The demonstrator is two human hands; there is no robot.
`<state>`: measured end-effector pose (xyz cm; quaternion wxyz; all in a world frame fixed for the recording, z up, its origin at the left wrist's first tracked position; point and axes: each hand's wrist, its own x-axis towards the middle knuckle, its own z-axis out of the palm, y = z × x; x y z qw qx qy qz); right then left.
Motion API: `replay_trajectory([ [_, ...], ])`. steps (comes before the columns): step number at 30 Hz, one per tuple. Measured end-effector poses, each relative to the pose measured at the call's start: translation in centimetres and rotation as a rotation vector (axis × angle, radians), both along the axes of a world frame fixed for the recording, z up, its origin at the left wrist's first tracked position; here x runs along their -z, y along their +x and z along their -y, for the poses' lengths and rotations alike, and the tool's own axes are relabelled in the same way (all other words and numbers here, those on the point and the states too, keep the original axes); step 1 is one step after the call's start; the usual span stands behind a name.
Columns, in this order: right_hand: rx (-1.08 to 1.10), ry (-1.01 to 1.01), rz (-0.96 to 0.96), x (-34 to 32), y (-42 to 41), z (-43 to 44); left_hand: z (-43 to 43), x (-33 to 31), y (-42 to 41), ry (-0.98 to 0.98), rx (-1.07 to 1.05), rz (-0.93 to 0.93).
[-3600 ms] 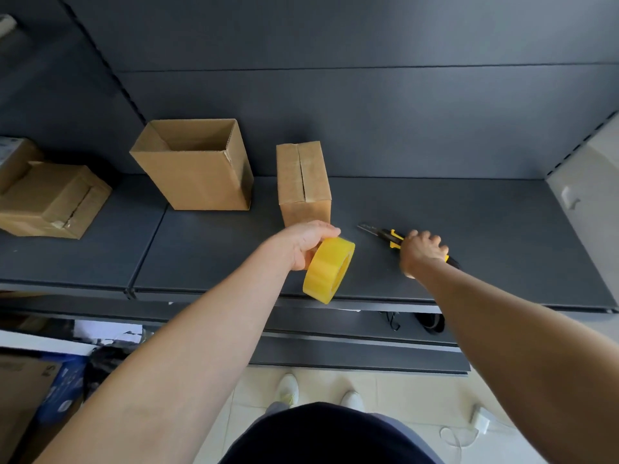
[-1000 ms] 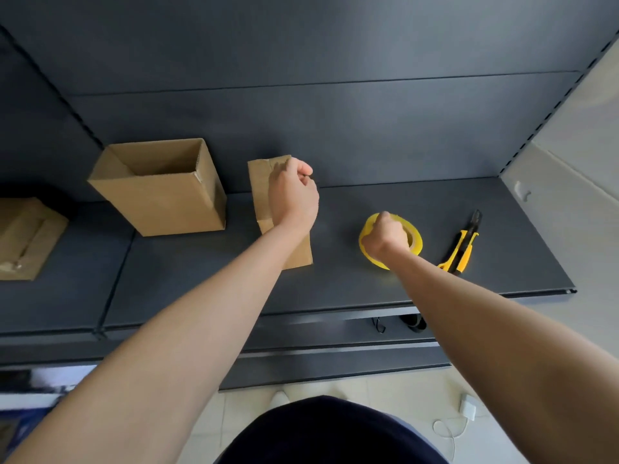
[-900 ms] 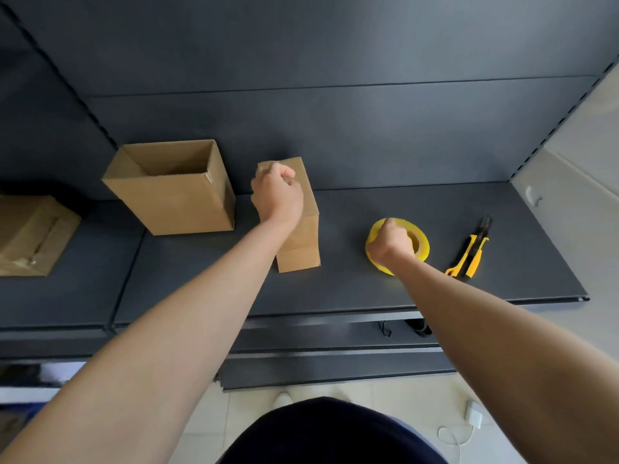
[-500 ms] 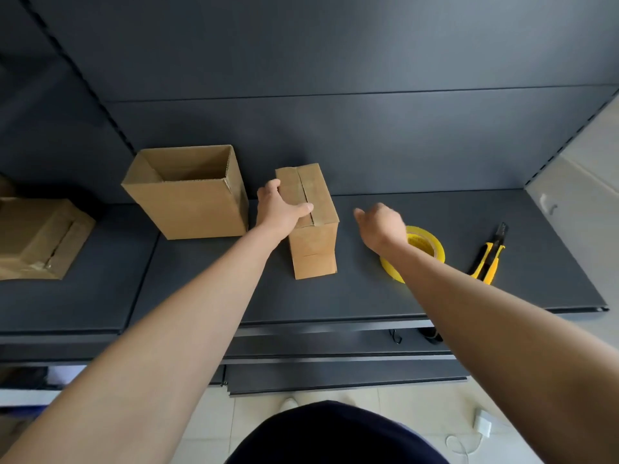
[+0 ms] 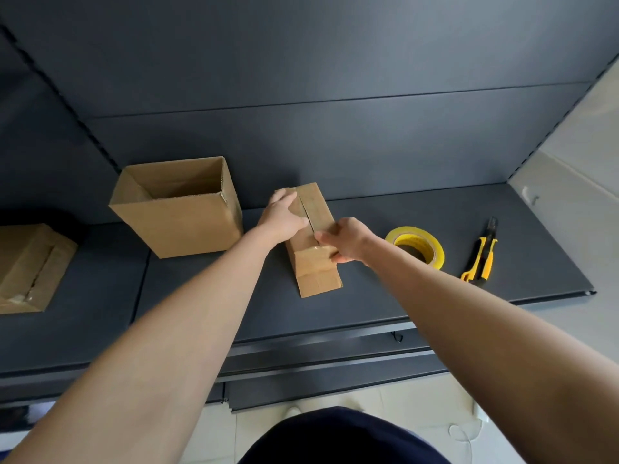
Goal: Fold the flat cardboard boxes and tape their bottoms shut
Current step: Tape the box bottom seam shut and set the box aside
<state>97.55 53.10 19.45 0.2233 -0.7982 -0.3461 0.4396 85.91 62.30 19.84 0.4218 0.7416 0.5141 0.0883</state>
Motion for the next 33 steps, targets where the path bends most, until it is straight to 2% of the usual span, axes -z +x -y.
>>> replay_trajectory([
  [10,0.014,0.015,-0.037,-0.5,-0.5,0.6,-2.1,-0.2,1.2,0.003,0.103,-0.156],
  [13,0.034,0.056,-0.033,-0.2,-0.7,0.9,-1.8,-0.3,1.5,0.059,0.084,-0.177],
  [17,0.073,0.057,-0.039,-0.1,-0.6,1.1,-1.3,-0.8,1.6,0.041,0.002,-0.198],
  [20,0.241,0.039,-0.173,0.0,0.1,1.8,-0.9,-1.0,1.2,0.046,-0.065,-0.197],
  [23,0.438,-0.031,-0.459,-0.3,0.9,2.9,-0.7,-0.9,0.8,0.004,-0.126,-0.114],
  [26,0.431,-0.083,-0.693,-1.2,1.0,3.6,-0.1,-1.1,0.7,-0.033,-0.182,-0.033],
  [30,0.509,-0.080,-0.795,-2.4,1.5,4.0,0.8,-2.4,1.1,0.007,-0.306,0.131],
  [33,0.573,-0.101,-0.718,-3.0,2.1,3.8,1.6,-3.9,1.3,0.013,-0.363,0.192],
])
